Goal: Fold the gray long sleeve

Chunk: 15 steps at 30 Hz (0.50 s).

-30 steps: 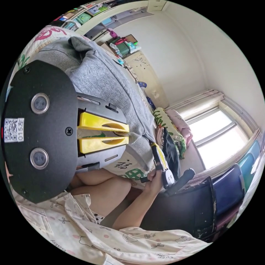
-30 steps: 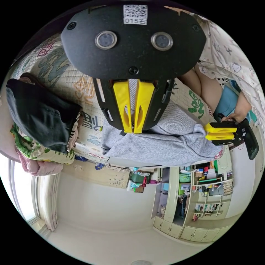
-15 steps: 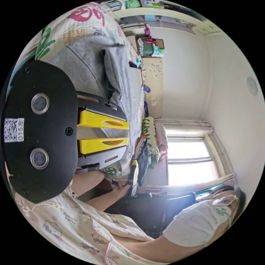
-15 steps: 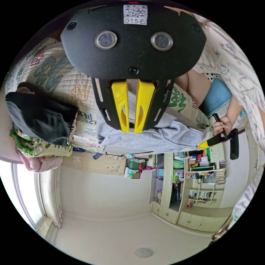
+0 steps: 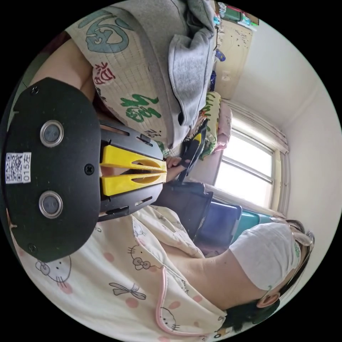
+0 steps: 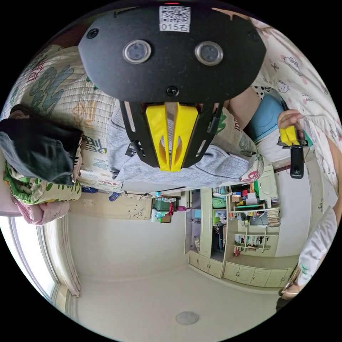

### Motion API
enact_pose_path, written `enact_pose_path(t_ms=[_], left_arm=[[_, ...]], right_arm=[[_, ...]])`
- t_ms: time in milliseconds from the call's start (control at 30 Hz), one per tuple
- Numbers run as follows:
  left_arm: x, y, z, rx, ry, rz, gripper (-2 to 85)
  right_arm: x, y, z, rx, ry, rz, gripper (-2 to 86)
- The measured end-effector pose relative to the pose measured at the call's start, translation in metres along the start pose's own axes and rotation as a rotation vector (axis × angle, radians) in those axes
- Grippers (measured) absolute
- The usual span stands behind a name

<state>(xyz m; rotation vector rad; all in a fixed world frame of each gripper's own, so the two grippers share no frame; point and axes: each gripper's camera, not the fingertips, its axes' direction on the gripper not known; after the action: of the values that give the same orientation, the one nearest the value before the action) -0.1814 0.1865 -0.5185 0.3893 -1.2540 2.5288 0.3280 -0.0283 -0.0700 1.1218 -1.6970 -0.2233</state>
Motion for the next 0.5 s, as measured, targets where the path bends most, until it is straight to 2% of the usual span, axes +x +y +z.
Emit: enact_pose_path(t_ms=[167,400,500], left_arm=[[0.018,0.009,-0.001,0.021,0.054,0.119,-0.9],[0.002,0.039,-0.031,0.014,0.102,0.123,-0.9],[-0.01,0.055,-0.06,0.072,0.066,0.113,-0.9]], right_arm=[[-0.014,0.016,0.005,-0.014,-0.006,-0.001,-0.5],[-0.031,0.033,0.001,-0.019,-0.008,-0.01,-0.5],[-0.04,0.039,-0.001,-0.002,-0.034,-0.009,-0.4]])
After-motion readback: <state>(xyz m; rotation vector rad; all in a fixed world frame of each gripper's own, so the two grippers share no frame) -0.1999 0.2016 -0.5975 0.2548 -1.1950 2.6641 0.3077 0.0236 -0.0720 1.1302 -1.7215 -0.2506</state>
